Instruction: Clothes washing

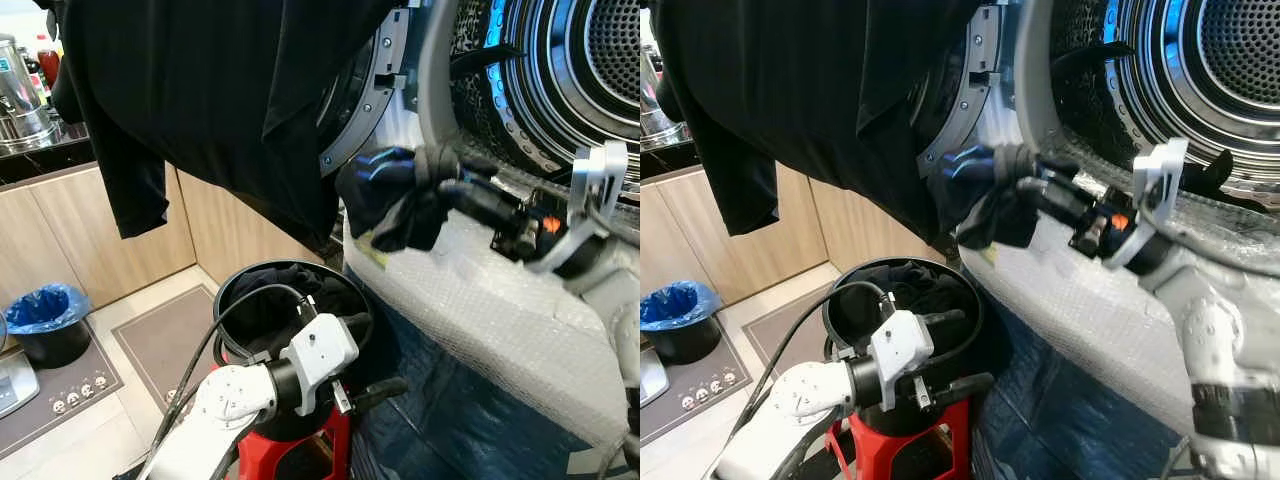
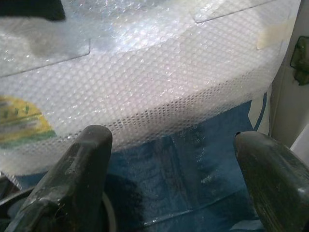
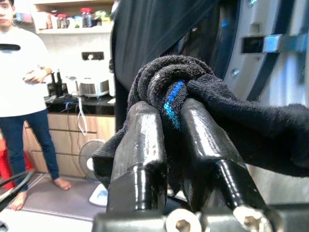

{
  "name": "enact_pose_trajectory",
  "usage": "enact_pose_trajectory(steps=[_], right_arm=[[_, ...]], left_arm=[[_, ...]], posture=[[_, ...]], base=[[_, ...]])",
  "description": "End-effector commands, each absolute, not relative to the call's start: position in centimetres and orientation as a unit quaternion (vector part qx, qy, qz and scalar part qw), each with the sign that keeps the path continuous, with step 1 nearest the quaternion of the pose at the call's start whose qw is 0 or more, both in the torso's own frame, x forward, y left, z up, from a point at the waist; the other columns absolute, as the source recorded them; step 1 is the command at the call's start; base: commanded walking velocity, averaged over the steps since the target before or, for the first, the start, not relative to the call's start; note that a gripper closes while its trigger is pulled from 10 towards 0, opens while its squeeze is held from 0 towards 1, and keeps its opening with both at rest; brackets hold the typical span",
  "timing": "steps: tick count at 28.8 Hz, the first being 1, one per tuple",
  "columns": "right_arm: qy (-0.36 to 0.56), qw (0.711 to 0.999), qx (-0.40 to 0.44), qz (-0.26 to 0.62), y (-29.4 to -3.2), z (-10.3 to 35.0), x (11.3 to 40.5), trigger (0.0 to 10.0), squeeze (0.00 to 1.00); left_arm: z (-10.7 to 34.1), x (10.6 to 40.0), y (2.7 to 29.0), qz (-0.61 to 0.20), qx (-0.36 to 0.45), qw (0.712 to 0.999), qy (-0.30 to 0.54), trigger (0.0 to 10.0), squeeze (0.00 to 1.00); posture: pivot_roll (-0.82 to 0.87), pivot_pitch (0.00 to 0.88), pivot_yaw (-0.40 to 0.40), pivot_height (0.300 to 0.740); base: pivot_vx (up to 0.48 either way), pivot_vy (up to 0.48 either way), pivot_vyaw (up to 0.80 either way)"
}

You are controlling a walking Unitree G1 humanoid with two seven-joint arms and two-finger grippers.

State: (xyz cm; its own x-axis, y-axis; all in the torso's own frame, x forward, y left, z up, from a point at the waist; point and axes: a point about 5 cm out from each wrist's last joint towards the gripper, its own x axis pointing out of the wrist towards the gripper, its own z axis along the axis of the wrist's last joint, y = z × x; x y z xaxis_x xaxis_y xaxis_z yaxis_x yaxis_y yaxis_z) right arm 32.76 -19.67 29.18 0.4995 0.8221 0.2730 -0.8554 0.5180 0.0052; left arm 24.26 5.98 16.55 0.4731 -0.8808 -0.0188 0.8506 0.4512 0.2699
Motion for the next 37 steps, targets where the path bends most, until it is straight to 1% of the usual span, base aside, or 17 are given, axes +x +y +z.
enact_pose_trajectory(steps=[1,5,11,16,18,20,21,27,29,30,31,32,33,34,35,36,37], right_arm=[[-0.125,0.865,0.058,0.482,-19.8,29.8,33.1,10.0,0.0],[-0.131,0.871,0.042,0.472,-20.9,31.4,34.7,10.0,0.0],[-0.128,0.881,0.013,0.455,-22.5,33.0,35.9,10.0,0.0],[-0.128,0.899,-0.001,0.419,-23.8,34.2,36.6,10.0,0.0],[-0.121,0.923,-0.008,0.366,-24.5,35.1,37.4,10.0,0.0],[-0.12,0.927,-0.008,0.355,-24.7,35.3,37.6,10.0,0.0],[-0.124,0.938,-0.009,0.324,-24.8,36.0,38.0,10.0,0.0],[-0.115,0.961,-0.002,0.25,-24.5,37.3,39.0,10.0,0.0],[-0.112,0.972,-0.002,0.207,-24.7,37.7,39.3,10.0,0.0],[-0.104,0.983,0.004,0.154,-25.1,38.0,39.6,10.0,0.0],[-0.104,0.983,0.004,0.154,-25.1,38.0,39.6,10.0,0.0],[-0.099,0.989,0.012,0.111,-25.5,38.1,39.8,10.0,0.0],[-0.099,0.99,0.016,0.099,-25.5,38.2,39.9,10.0,0.0],[-0.095,0.993,0.017,0.065,-25.9,38.3,39.9,10.0,0.0],[-0.095,0.993,0.017,0.065,-25.9,38.3,39.9,10.0,0.0],[-0.091,0.996,0.009,0.024,-26.1,38.4,40.0,10.0,0.0],[-0.091,0.996,0.004,0.007,-26.2,38.5,40.1,10.0,0.0]], left_arm=[[17.1,24.1,6.3,-0.502,0.118,0.854,-0.066,10.0,0.0],[17.4,23.0,6.8,-0.486,0.099,0.866,-0.056,10.0,0.0],[17.1,21.5,7.1,-0.471,0.08,0.878,-0.032,10.0,0.0],[16.9,20.5,7.0,-0.465,0.066,0.883,-0.015,10.0,0.0],[16.8,20.0,7.0,-0.46,0.059,0.886,-0.003,10.0,0.0],[16.8,19.8,7.1,-0.46,0.058,0.886,-0.002,10.0,0.0],[16.7,19.6,7.1,-0.457,0.055,0.888,0.003,10.0,0.0],[16.6,18.9,6.7,-0.454,0.044,0.89,0.013,10.0,0.0],[16.6,18.6,6.6,-0.452,0.037,0.891,0.017,10.0,0.0],[16.6,18.4,6.5,-0.451,0.035,0.892,0.02,10.0,0.0],[16.6,18.4,6.5,-0.451,0.035,0.892,0.02,10.0,0.0],[16.5,18.3,6.4,-0.45,0.034,0.892,0.023,10.0,0.0],[16.5,18.2,6.4,-0.449,0.034,0.892,0.024,10.0,0.0],[16.5,18.1,6.4,-0.447,0.034,0.893,0.025,10.0,0.0],[16.5,18.1,6.4,-0.447,0.034,0.893,0.025,10.0,0.0],[16.5,18.0,6.4,-0.444,0.031,0.895,0.027,10.0,0.0],[16.5,17.9,6.4,-0.443,0.03,0.896,0.029,10.0,0.0]], posture=[[0.02,0.0,-0.078,0.74],[0.05,0.0,-0.092,0.74],[0.07,0.0,-0.107,0.74],[0.07,0.044,-0.114,0.74],[0.07,0.07,-0.12,0.74],[0.07,0.074,-0.121,0.74],[0.06,0.084,-0.123,0.74],[0.06,0.107,-0.132,0.74],[0.06,0.113,-0.137,0.74],[0.06,0.116,-0.139,0.74],[0.06,0.116,-0.139,0.74],[0.06,0.121,-0.143,0.74],[0.06,0.121,-0.143,0.74],[0.06,0.127,-0.146,0.74],[0.06,0.127,-0.146,0.74],[0.07,0.131,-0.149,0.74],[0.07,0.131,-0.149,0.74]], base=[[0.0,0.0,0.0],[0.0,0.0,0.0],[0.0,0.0,0.0],[0.0,0.0,0.0],[0.0,0.0,0.0],[0.0,0.0,0.0],[0.0,0.0,0.0],[0.0,0.0,0.0],[0.0,0.0,0.0],[0.0,0.0,0.0],[0.0,0.0,0.0],[0.0,0.0,0.0],[0.0,0.0,0.0],[0.0,0.0,0.0],[0.0,0.0,0.0],[0.0,0.0,0.0],[0.0,0.0,0.0]])
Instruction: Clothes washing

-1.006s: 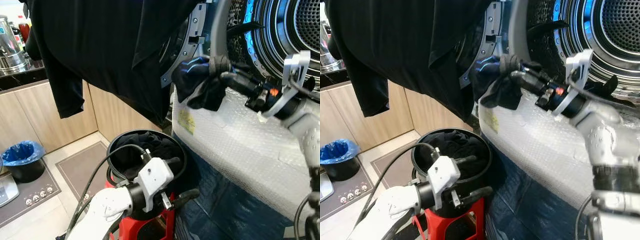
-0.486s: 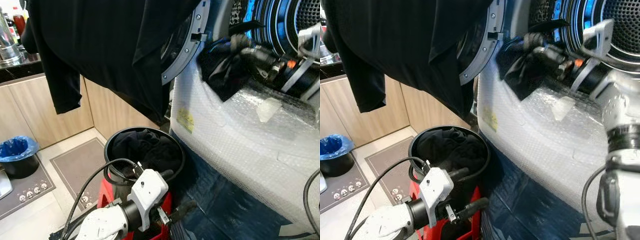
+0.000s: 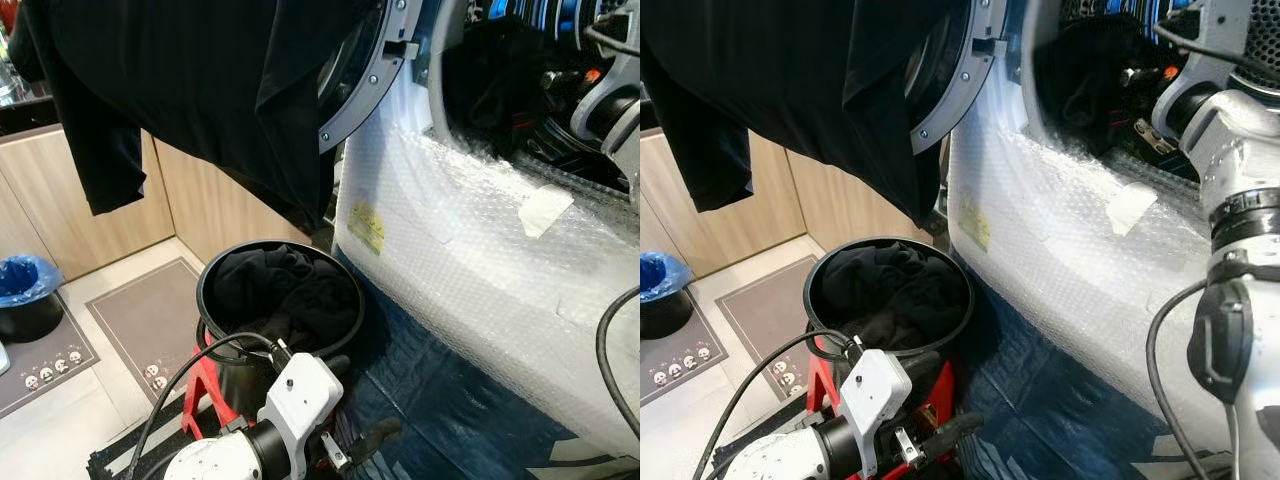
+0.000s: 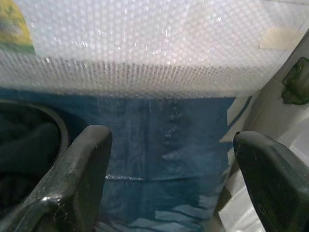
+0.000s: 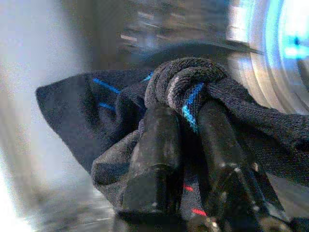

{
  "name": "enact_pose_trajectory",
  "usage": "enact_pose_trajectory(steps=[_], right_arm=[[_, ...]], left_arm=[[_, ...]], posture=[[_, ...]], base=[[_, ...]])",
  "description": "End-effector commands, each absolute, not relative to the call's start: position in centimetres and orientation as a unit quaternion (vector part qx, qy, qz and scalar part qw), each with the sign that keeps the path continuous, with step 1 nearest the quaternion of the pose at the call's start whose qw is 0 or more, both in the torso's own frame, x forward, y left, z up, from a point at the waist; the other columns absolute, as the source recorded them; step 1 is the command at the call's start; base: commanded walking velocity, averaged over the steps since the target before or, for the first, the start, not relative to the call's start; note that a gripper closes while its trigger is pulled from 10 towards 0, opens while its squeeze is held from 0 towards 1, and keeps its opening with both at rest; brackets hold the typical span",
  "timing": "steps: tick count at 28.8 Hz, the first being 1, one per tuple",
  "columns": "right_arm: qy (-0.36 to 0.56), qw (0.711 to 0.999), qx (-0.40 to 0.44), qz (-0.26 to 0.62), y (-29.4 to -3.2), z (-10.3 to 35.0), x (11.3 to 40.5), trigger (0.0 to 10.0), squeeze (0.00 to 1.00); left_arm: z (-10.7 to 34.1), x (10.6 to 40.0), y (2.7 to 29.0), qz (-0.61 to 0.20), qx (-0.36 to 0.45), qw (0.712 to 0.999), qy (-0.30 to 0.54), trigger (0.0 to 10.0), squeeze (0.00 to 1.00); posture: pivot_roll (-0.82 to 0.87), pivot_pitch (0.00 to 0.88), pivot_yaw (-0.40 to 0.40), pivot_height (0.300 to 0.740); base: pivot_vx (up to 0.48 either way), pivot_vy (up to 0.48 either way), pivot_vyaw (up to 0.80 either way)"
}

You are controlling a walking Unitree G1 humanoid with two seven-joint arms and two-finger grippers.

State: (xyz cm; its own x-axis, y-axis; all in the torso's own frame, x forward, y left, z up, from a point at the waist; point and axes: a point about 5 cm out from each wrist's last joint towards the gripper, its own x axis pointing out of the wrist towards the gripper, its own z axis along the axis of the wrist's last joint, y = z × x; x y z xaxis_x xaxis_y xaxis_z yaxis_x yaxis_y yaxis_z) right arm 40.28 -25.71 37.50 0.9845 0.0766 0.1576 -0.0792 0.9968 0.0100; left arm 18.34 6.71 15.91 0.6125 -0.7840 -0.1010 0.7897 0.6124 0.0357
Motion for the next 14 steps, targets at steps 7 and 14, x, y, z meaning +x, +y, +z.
enact_pose_trajectory(steps=[7,14], right_arm=[[-0.072,0.983,-0.019,-0.169,-27.9,38.5,39.8,10.0,0.0],[-0.073,0.95,-0.013,-0.305,-30.2,38.7,38.7,10.0,0.0]], left_arm=[[16.4,17.0,6.2,-0.434,0.02,0.9,0.038,10.0,0.0],[16.3,16.5,6.4,-0.427,0.015,0.903,0.049,10.0,0.0]], posture=[[0.08,0.156,-0.163,0.74],[0.08,0.182,-0.161,0.74]], base=[[0.0,0.0,0.0],[0.0,0.0,0.0]])
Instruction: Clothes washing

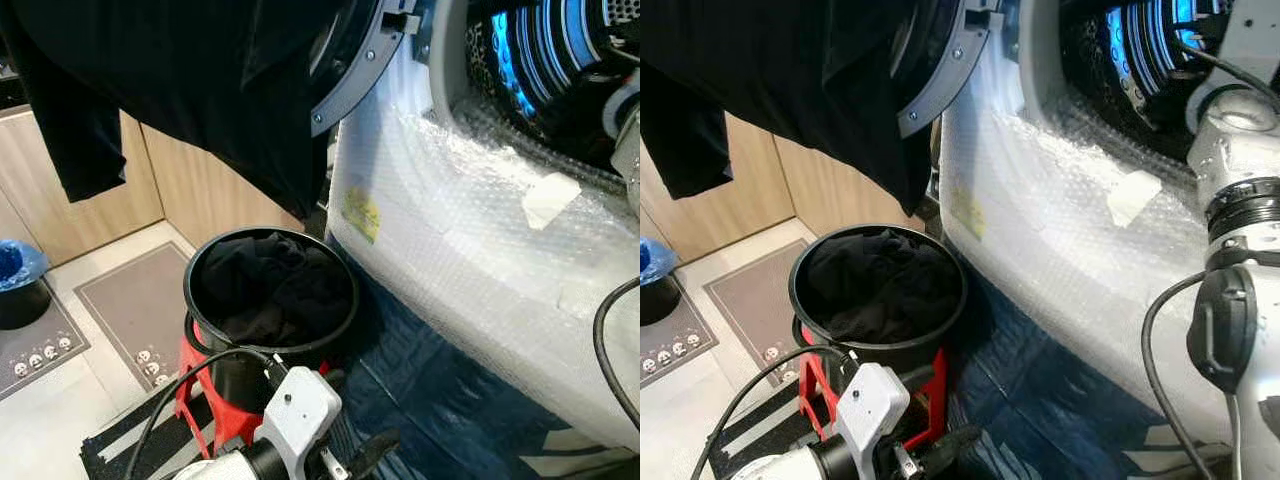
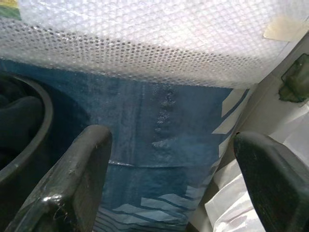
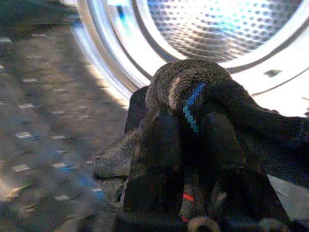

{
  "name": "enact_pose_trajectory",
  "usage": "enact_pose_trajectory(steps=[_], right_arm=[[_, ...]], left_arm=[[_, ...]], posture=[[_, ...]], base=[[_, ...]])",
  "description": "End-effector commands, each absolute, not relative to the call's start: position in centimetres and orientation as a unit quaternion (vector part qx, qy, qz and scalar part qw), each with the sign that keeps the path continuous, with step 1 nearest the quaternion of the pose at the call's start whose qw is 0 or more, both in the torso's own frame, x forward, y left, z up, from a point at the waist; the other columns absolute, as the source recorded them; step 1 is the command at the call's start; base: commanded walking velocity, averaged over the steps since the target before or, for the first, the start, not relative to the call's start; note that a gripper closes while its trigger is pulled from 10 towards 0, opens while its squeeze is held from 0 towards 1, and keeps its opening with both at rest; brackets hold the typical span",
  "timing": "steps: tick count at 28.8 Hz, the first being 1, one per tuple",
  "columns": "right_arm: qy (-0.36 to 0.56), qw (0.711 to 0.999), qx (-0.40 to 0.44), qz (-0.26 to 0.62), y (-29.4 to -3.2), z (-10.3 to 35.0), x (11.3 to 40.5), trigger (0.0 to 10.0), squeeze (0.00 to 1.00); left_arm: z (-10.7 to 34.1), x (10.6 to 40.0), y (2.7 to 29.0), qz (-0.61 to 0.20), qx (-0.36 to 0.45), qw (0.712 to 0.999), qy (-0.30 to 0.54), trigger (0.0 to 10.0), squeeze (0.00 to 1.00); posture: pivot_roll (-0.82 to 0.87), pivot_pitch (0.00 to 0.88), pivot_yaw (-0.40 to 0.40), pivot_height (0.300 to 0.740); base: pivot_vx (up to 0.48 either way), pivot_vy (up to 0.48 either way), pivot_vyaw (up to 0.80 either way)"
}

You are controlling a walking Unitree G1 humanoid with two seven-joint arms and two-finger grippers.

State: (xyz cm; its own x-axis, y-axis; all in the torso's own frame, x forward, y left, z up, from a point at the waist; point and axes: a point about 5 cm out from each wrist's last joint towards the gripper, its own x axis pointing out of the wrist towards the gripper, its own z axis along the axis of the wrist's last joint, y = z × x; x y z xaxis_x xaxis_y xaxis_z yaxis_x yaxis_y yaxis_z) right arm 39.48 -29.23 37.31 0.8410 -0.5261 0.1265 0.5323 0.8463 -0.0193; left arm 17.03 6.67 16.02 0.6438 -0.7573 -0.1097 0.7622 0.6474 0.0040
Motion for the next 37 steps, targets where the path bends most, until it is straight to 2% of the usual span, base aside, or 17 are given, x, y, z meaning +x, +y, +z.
enact_pose_trajectory(steps=[1,4,5,6,7,31,37], right_arm=[[-0.074,0.947,-0.013,-0.311,-30.3,38.8,38.7,10.0,0.0],[-0.081,0.939,-0.005,-0.333,-30.8,39.1,38.3,10.0,0.0],[-0.08,0.939,-0.003,-0.335,-30.8,39.2,38.3,10.0,0.48],[-0.08,0.939,-0.003,-0.335,-30.8,39.2,38.3,10.0,0.48],[-0.079,0.941,0.0,-0.329,-30.6,39.3,38.4,10.0,1.0],[-0.087,0.961,-0.023,-0.261,-28.4,40.6,39.1,10.0,1.0],[-0.129,0.974,0.009,-0.188,-27.5,41.3,39.3,10.0,1.0]], left_arm=[[16.3,16.5,6.4,-0.426,0.015,0.903,0.049,10.0,0.0],[16.4,16.5,6.5,-0.423,0.014,0.905,0.05,10.0,0.0],[16.4,16.5,6.5,-0.422,0.014,0.905,0.051,10.0,0.0],[16.4,16.5,6.5,-0.422,0.014,0.905,0.051,10.0,0.0],[16.4,16.5,6.5,-0.421,0.015,0.905,0.052,10.0,0.0],[16.5,17.6,6.7,-0.42,0.025,0.906,0.043,10.0,0.0],[16.6,18.6,6.9,-0.406,0.035,0.913,0.028,10.0,0.0]], posture=[[0.08,0.182,-0.161,0.74],[0.08,0.189,-0.157,0.74],[0.08,0.19,-0.156,0.74],[0.08,0.19,-0.156,0.74],[0.08,0.191,-0.156,0.74],[0.06,0.16,-0.147,0.74],[0.05,0.134,-0.146,0.74]], base=[[0.0,0.0,0.0],[0.0,0.0,0.0],[0.0,0.0,0.0],[0.0,0.0,0.0],[0.0,0.0,0.0],[0.0,0.0,0.0],[0.0,0.0,0.0]])
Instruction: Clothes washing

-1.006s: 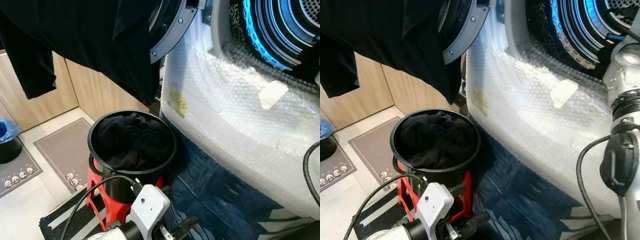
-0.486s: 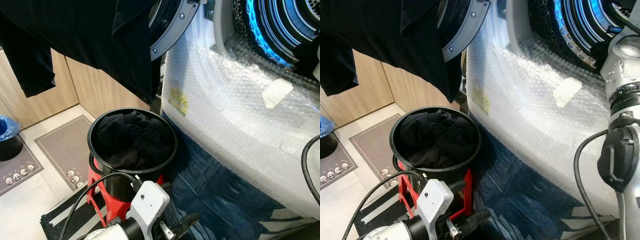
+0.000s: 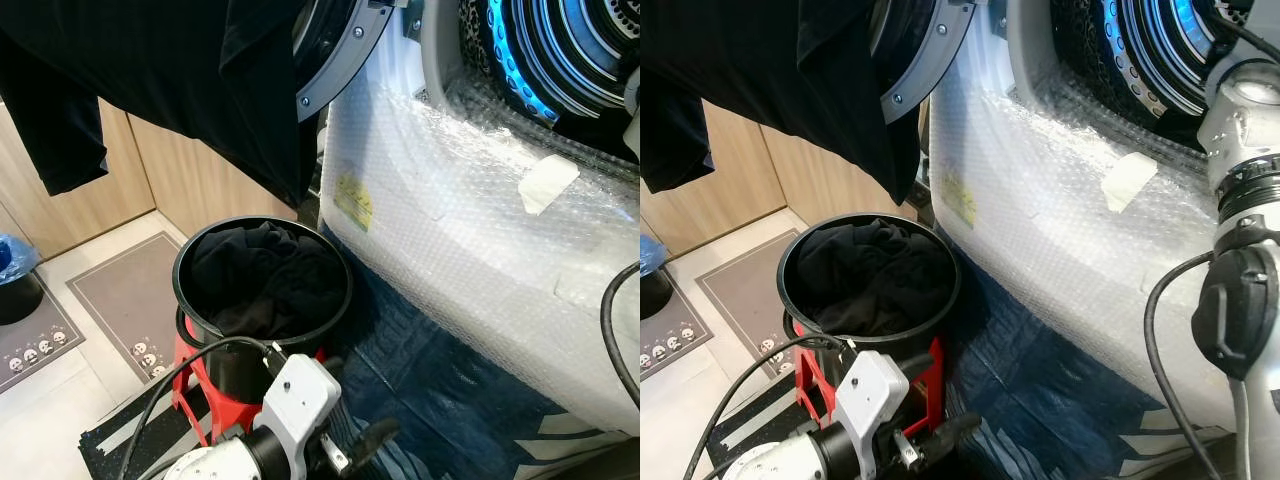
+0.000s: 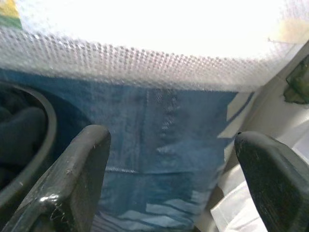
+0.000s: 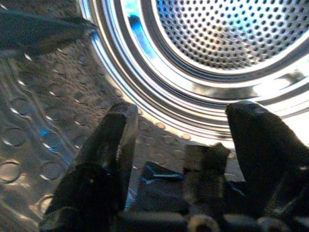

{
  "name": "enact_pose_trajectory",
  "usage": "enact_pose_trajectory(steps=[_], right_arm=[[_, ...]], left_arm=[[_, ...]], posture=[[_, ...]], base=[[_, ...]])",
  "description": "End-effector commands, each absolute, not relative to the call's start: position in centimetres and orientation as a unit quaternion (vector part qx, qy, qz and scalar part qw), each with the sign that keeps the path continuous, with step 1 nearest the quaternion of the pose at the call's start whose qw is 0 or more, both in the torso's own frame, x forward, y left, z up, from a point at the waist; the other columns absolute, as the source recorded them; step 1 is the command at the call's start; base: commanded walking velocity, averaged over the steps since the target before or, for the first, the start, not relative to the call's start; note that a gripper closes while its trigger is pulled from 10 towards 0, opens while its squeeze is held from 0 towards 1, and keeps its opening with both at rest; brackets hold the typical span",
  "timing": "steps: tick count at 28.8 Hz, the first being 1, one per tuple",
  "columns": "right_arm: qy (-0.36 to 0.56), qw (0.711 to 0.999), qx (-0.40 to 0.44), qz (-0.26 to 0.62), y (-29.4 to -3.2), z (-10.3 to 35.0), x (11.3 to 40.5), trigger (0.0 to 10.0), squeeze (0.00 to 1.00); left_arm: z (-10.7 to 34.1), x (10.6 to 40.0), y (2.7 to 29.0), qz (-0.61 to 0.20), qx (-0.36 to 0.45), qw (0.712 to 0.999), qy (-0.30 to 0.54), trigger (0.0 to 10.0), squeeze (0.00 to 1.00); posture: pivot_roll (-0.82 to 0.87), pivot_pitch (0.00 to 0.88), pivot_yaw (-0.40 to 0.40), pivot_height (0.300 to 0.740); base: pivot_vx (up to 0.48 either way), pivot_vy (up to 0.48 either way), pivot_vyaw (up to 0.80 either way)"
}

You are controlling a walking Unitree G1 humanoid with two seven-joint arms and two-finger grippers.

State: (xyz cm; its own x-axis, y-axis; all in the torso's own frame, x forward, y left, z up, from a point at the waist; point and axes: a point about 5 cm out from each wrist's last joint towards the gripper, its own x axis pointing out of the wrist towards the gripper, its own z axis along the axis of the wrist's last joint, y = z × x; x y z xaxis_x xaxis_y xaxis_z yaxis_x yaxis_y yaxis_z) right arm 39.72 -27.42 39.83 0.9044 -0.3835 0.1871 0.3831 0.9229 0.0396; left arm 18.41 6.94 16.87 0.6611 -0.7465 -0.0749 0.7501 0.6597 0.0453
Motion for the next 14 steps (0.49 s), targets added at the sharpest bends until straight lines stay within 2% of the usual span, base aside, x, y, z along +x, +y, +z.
enact_pose_trajectory(steps=[1,4,5,6,7,8,9,14], right_arm=[[-0.146,0.978,0.036,-0.142,-27.1,41.5,39.4,10.0,1.0],[-0.155,0.981,0.047,-0.103,-26.9,41.3,39.4,10.0,0.98],[-0.172,0.981,0.063,-0.062,-26.8,41.4,39.4,10.0,0.77],[-0.172,0.981,0.063,-0.062,-26.8,41.4,39.4,10.0,0.77],[-0.172,0.981,0.073,-0.052,-26.8,41.3,39.4,10.0,0.36],[-0.178,0.981,0.077,-0.027,-26.8,41.1,39.3,10.0,0.06],[-0.187,0.979,0.076,-0.007,-26.9,40.8,39.2,10.0,0.0],[-0.207,0.975,0.076,0.031,-27.4,40.2,38.9,10.0,0.0]], left_arm=[[16.8,19.1,7.1,-0.395,0.038,0.918,0.015,10.0,0.0],[16.9,19.6,7.4,-0.382,0.049,0.923,0.004,10.0,0.0],[17.1,20.0,7.5,-0.376,0.047,0.926,-0.001,10.0,0.0],[17.1,20.0,7.5,-0.376,0.047,0.926,-0.001,10.0,0.0],[17.1,20.2,7.6,-0.372,0.046,0.927,-0.002,10.0,0.0],[17.2,20.6,7.8,-0.362,0.051,0.931,-0.008,10.0,0.0],[17.3,21.1,8.1,-0.347,0.057,0.936,-0.018,10.0,0.0],[17.3,22.3,9.0,-0.308,0.071,0.948,-0.032,10.0,0.0]], posture=[[0.05,0.123,-0.145,0.74],[0.05,0.112,-0.143,0.74],[0.05,0.104,-0.142,0.74],[0.05,0.104,-0.142,0.74],[0.05,0.096,-0.139,0.74],[0.05,0.085,-0.137,0.74],[0.05,0.074,-0.133,0.74],[0.04,0.052,-0.124,0.74]], base=[[0.0,0.0,0.0],[0.0,0.0,0.0],[0.0,0.0,0.0],[0.0,0.0,0.0],[0.0,0.0,0.0],[0.0,0.0,0.0],[0.0,0.0,0.0],[0.0,0.0,0.0]])
